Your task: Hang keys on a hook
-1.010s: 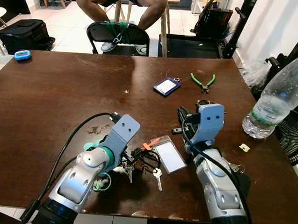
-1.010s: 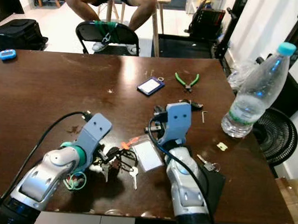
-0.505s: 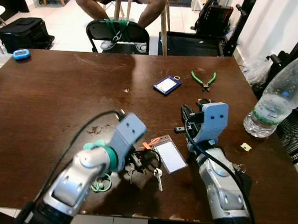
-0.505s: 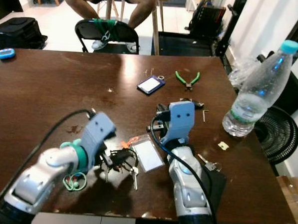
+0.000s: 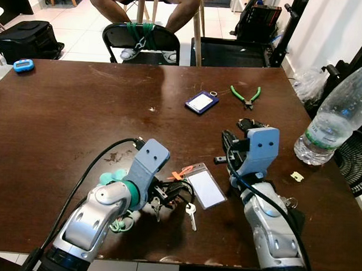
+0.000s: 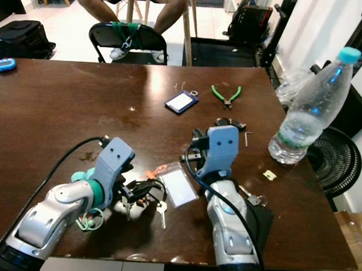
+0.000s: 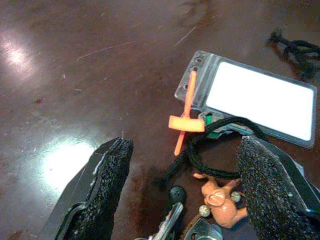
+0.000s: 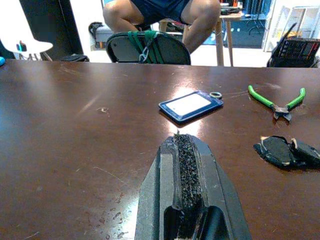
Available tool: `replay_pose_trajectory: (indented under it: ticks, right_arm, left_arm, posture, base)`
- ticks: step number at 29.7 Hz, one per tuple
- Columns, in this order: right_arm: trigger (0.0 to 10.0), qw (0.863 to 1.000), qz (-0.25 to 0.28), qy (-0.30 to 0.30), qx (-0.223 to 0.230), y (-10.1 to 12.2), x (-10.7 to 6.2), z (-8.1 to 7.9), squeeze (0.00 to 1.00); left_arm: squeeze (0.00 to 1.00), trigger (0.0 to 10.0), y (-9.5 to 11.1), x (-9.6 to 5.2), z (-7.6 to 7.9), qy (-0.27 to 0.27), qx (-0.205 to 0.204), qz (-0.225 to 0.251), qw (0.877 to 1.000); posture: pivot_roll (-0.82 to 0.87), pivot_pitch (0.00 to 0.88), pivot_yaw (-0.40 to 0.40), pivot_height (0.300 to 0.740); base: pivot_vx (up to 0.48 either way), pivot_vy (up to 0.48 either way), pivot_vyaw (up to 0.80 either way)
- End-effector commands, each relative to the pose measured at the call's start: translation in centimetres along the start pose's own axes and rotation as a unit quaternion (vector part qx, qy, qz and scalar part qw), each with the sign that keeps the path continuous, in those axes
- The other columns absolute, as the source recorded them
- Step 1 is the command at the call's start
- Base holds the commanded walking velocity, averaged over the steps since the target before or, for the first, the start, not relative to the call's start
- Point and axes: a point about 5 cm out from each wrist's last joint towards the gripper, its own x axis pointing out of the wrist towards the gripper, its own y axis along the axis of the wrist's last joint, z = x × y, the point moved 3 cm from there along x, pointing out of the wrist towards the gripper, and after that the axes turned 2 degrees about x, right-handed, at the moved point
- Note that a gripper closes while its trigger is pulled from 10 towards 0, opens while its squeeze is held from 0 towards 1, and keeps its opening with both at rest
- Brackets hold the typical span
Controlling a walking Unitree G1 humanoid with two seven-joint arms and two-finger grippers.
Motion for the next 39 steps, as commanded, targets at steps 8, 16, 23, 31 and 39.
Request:
replay_pose_trajectory:
  ticks: [8, 16, 23, 31, 39]
  right_arm:
    - [10.0, 1.000, -0.002, 0.009, 0.000, 0.3, -0.1, -0.3, 0.00]
    - [10.0, 1.000, -0.007, -0.003, -0.006, 0.3, -0.9, 0.4, 0.00]
    - [10.0, 1.000, -0.007, -0.003, -0.005, 0.3, -0.9, 0.3, 0.00]
    - [10.0, 1.000, -0.010, 0.002, -0.003, 0.3, -0.8, 0.1, 0.00]
    - [10.0, 1.000, -0.011, 0.005, -0.002, 0.3, -0.8, -0.2, 0.00]
  left_arm:
    - [0.00, 5.0, -1.6, 0.4, -1.3, 0.022, -0.048, -0.023, 0.998]
    - [0.00, 3.4, -2.2, 1.4, -2.4, 0.034, -0.071, -0.037, 0.996]
    - [0.00, 0.0, -2.0, 1.3, -3.4, 0.060, -0.073, -0.037, 0.995]
    - [0.00, 0.0, -1.4, 0.7, -3.6, 0.070, -0.068, -0.024, 0.995]
    - [0.00, 8.5, -0.5, 0.2, -3.1, 0.072, -0.019, -0.007, 0.997]
  posture:
    - [-0.13, 0.114, 0.102, 0.740]
    - [-0.15, 0.125, 0.113, 0.740]
    - [-0.15, 0.126, 0.108, 0.740]
    - [-0.14, 0.126, 0.104, 0.740]
    - [-0.14, 0.126, 0.101, 0.740]
  base:
    - [0.000, 0.000, 0.00]
    - [0.000, 0.000, 0.00]
    - [0.000, 0.000, 0.00]
    - [0.000, 0.000, 0.00]
    - [0.000, 0.000, 0.00]
